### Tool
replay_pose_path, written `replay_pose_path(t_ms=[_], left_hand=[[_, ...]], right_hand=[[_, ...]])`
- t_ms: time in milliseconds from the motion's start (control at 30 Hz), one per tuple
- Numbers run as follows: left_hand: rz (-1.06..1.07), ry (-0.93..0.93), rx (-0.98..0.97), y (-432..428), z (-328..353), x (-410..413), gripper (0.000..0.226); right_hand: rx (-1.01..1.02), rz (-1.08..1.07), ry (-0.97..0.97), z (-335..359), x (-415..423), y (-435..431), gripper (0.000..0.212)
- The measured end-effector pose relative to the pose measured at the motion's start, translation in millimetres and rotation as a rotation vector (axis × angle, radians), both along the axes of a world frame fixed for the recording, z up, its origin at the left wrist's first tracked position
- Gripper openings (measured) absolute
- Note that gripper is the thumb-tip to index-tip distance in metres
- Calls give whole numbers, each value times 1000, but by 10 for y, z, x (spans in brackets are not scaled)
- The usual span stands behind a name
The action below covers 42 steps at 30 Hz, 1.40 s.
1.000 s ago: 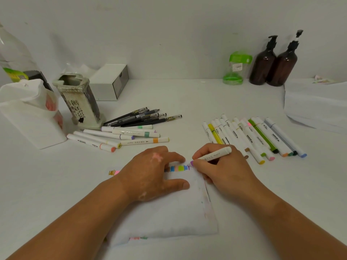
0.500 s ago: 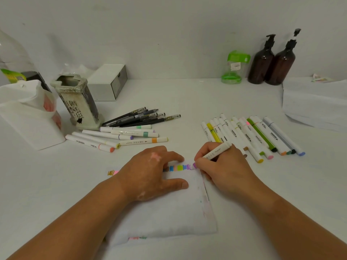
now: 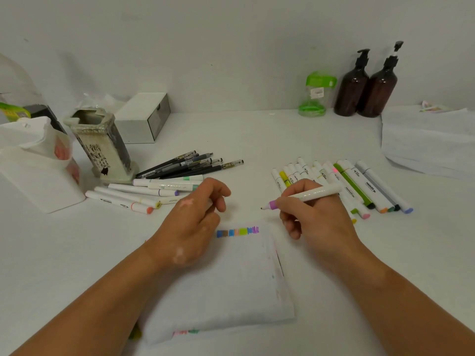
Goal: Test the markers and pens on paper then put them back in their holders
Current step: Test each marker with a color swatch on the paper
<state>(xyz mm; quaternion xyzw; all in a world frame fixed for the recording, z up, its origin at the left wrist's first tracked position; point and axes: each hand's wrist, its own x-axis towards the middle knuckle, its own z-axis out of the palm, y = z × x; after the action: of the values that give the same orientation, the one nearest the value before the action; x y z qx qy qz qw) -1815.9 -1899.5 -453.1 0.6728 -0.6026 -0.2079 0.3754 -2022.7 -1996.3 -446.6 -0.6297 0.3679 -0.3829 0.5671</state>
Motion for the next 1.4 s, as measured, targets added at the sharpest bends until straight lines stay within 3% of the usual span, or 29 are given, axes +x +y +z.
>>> replay_pose_path(t_ms=[133, 267, 433, 800, 1133, 1400], left_hand=[[58, 7, -46, -11, -23, -18, 42], [-10, 234, -60, -16, -22, -59, 44], [-27, 462, -46, -26, -13, -69, 41], [-16, 321, -78, -22, 4, -93, 20], [7, 233, -101, 10, 38, -125, 23], [-13, 43, -210, 77, 82, -138, 21]], right_hand=[[10, 42, -63, 17, -12, -4, 13], [92, 84, -146, 30, -1, -3, 4], [27, 114, -141, 46, -4, 12, 3], [-16, 145, -159, 78, -5, 61, 11], [-35, 189, -92, 55, 14, 85, 8], [70, 240, -141, 27, 13, 74, 7]])
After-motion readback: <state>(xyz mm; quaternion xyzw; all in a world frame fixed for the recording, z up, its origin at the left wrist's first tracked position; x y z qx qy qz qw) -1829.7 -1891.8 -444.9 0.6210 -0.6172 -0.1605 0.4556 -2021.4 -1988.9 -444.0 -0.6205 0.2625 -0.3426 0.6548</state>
